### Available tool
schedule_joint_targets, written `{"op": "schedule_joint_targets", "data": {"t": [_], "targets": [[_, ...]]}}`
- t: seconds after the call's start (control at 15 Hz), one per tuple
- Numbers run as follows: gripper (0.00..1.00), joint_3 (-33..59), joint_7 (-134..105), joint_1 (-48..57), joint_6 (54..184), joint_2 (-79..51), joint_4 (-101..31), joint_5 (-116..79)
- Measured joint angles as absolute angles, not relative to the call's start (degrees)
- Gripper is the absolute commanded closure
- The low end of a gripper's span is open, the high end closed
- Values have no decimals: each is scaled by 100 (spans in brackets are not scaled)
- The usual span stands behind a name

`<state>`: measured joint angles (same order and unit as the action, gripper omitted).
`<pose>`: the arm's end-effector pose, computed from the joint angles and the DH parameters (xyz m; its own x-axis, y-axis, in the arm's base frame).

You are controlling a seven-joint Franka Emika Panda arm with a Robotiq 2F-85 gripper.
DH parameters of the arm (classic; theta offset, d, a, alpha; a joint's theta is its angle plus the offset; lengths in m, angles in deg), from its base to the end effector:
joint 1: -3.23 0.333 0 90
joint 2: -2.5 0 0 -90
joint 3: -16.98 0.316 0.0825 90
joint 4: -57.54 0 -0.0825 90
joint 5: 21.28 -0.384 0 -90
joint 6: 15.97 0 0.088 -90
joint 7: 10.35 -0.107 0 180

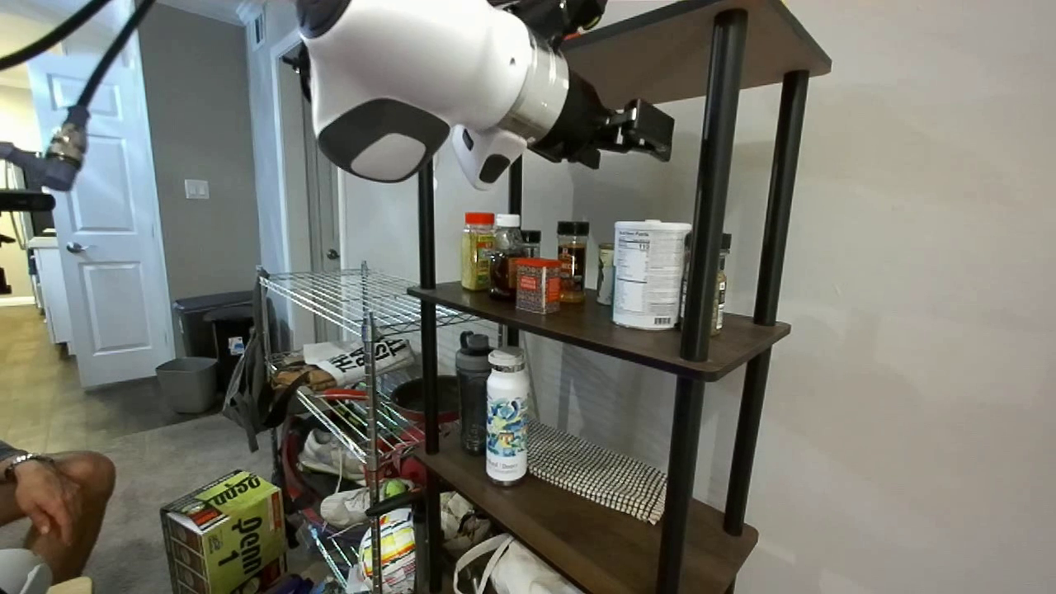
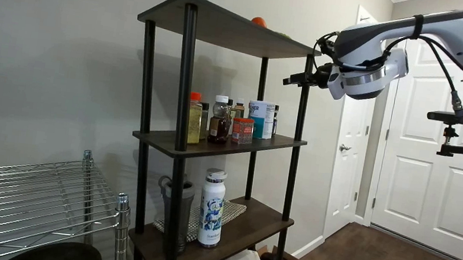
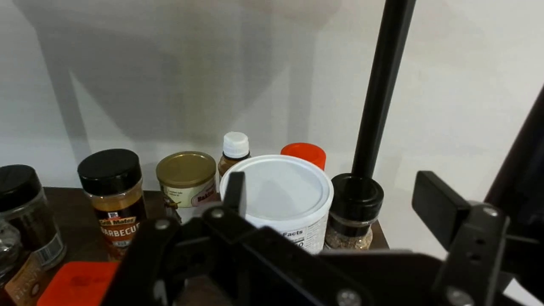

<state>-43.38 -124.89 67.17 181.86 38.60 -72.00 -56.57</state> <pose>0.4930 -0.1548 0.5886 -0.1626 -0.0368 -0.9860 -0.0537 0.9982 -0.0284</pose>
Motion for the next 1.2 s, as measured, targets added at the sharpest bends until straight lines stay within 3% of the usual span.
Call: {"op": "schedule_joint_targets", "data": {"t": [1.2], "targets": [[0,-3972,-14347,6878,18182,2320,-7306,-6120]]}}
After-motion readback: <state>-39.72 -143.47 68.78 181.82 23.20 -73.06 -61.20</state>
